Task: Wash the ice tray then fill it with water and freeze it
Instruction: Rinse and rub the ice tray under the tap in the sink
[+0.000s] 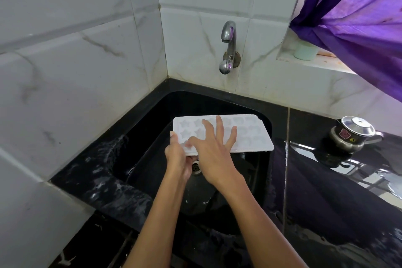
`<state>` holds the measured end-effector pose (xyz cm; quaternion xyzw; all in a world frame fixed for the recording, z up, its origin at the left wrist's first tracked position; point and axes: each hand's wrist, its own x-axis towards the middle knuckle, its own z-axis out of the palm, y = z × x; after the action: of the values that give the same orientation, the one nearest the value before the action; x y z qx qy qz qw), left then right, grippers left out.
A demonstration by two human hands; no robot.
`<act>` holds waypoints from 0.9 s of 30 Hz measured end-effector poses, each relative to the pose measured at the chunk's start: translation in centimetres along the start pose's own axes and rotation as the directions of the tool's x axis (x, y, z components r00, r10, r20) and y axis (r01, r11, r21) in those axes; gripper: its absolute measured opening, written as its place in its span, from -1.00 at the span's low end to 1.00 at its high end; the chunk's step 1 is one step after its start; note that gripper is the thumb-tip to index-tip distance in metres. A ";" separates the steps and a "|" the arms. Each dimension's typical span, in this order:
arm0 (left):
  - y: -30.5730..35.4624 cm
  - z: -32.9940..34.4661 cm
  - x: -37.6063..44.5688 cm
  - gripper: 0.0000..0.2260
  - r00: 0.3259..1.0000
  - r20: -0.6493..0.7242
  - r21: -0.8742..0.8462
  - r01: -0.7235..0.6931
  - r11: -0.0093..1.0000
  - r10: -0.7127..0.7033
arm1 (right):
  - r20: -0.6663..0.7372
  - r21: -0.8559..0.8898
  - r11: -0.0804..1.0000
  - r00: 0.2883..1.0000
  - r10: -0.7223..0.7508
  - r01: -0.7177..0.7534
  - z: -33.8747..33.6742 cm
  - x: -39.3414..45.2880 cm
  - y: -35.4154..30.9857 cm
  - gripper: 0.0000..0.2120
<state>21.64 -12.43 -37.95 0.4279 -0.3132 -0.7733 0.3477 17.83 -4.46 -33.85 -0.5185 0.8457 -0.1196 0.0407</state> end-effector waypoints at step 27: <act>0.0 -0.6 0.6 -0.63 1.000 -0.001 -0.027 0.000 1.000 0.000 | 0.003 0.282 0.957 0.998 0.067 -0.065 -0.3 0.5 1.3 -0.40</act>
<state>21.95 -13.00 -38.51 0.4236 -0.3023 -0.7772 0.3538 16.45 -4.32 -33.84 -0.4787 0.8369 -0.2392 0.1155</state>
